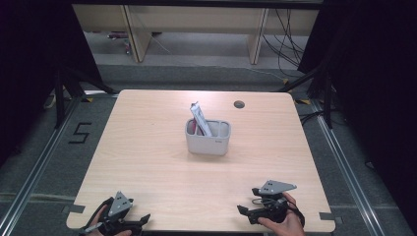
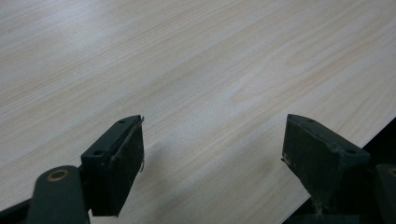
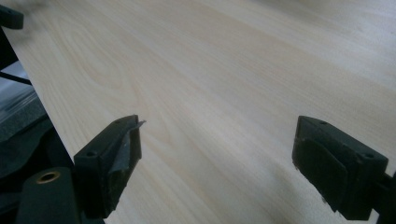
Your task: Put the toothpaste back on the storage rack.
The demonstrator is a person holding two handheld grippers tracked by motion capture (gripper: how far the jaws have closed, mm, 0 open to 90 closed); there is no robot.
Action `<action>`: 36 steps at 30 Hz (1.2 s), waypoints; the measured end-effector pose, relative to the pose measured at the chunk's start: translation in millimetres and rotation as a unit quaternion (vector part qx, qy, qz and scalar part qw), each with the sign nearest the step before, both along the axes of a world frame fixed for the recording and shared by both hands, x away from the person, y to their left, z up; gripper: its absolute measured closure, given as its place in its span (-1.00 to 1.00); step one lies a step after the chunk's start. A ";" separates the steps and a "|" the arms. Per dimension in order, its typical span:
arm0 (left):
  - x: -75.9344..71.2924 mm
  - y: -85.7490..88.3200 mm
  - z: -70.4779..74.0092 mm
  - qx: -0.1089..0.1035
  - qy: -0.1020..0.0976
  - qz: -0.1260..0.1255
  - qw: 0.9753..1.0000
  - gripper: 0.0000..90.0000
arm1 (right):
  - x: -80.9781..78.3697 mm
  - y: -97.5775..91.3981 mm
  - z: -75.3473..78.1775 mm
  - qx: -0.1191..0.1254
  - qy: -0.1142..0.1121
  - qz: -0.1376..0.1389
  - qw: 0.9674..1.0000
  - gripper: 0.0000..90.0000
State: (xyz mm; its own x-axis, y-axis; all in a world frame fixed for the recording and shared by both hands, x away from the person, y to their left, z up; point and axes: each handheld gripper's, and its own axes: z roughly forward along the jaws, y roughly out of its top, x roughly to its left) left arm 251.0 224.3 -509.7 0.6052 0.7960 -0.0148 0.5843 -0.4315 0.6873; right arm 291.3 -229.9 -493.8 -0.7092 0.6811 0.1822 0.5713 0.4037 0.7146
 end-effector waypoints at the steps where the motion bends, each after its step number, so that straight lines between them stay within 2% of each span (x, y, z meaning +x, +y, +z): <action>1: -0.2 -0.1 -0.2 -0.002 -0.002 0.001 1.000 -0.55 | 0.0 0.1 -0.9 -0.001 -0.004 0.006 1.000 -0.63; 3: 0.1 0.1 -0.8 -0.003 -0.005 0.001 1.000 -0.55 | -2.7 0.3 -0.7 -0.002 0.004 0.000 1.000 -0.63; 4: -0.1 0.1 -0.3 -0.002 -0.002 0.002 1.000 -0.55 | -1.9 0.1 -1.8 -0.002 -0.001 0.010 1.000 -0.63; 5: -0.1 0.3 -0.1 -0.001 -0.002 0.000 1.000 -0.55 | -1.4 -0.3 -2.5 0.000 0.003 0.021 1.000 -0.63; 8: -0.1 0.2 0.1 -0.001 -0.002 -0.001 1.000 -0.55 | -3.5 -1.2 -4.0 -0.004 0.008 0.024 1.000 -0.63; 9: -0.1 0.1 0.0 -0.001 -0.002 -0.001 1.000 -0.55 | -4.1 -1.4 -4.2 -0.005 0.005 0.024 1.000 -0.63; 10: -0.2 0.1 0.0 -0.001 -0.001 0.000 1.000 -0.55 | -7.9 -0.4 -3.6 -0.008 0.011 0.006 1.000 -0.63; 11: -0.2 -0.1 -0.2 -0.001 -0.003 0.001 1.000 -0.55 | -7.1 -1.4 -4.4 -0.011 0.002 0.014 1.000 -0.63; 12: -0.2 0.1 0.0 -0.001 -0.002 -0.001 1.000 -0.55 | -7.5 -1.6 -4.9 -0.010 0.004 0.017 1.000 -0.63; 13: -0.2 -0.1 -0.1 -0.001 -0.003 0.001 1.000 -0.55 | -9.9 -1.5 -4.0 -0.016 0.011 0.006 1.000 -0.63; 14: -0.2 0.0 0.0 -0.001 -0.002 0.000 1.000 -0.55 | -9.6 -2.2 -4.8 -0.018 0.000 0.013 1.000 -0.63; 16: -0.3 0.1 0.0 -0.001 -0.002 0.000 1.000 -0.55 | -11.4 -2.2 -5.2 -0.017 0.007 0.013 1.000 -0.63; 18: 0.1 0.4 -0.1 0.005 -0.004 0.000 1.000 -0.56 | -12.8 -3.5 -5.4 -0.022 0.002 0.016 1.000 -0.63; 19: 0.2 -0.7 -0.9 0.001 -0.006 0.007 1.000 -0.56 | -13.8 -3.9 -5.6 -0.022 0.002 0.014 1.000 -0.63; 20: -0.1 -0.1 -0.4 0.008 -0.006 0.004 1.000 -0.56 | -14.5 -4.3 -5.8 -0.023 -0.002 0.015 1.000 -0.63; 22: 0.0 0.0 -0.4 0.008 -0.007 0.003 1.000 -0.56 | -16.9 -4.9 -6.1 -0.027 0.005 0.013 1.000 -0.64; 25: 0.1 1.2 0.6 0.008 -0.003 -0.004 1.000 -0.56 | -18.7 -5.1 -7.0 -0.031 0.001 0.019 0.999 -0.64; 27: 0.1 0.9 -0.2 0.003 -0.008 -0.004 1.000 -0.56 | -20.5 -4.8 -7.2 -0.033 0.006 0.016 0.999 -0.64; 29: 0.2 0.8 -0.1 0.002 -0.008 -0.004 1.000 -0.56 | -20.1 -4.8 -7.9 -0.034 0.001 0.029 0.999 -0.64; 30: 0.0 0.8 0.8 0.007 -0.002 -0.004 1.000 -0.56 | -21.1 -4.9 -7.4 -0.036 -0.003 0.026 0.999 -0.64; 31: 0.3 0.3 -0.2 0.005 -0.006 0.000 1.000 -0.56 | -21.6 -4.5 -7.5 -0.035 0.002 0.026 0.999 -0.64; 32: 0.0 -0.5 -0.4 0.000 -0.006 0.002 1.000 -0.56 | -21.7 -4.3 -8.2 -0.034 -0.003 0.024 0.999 -0.64; 34: -0.2 -0.6 -0.6 0.000 -0.009 0.001 1.000 -0.56 | -21.2 -3.7 -9.1 -0.035 0.001 0.033 0.999 -0.64; 35: 0.1 -1.7 -1.9 -0.007 -0.011 0.004 1.000 -0.56 | -20.9 -3.4 -9.6 -0.037 0.002 0.035 0.999 -0.64; 36: 0.0 -1.0 -1.1 -0.005 -0.006 -0.001 1.000 -0.56 | -21.0 -3.2 -9.8 -0.038 0.002 0.034 0.999 -0.64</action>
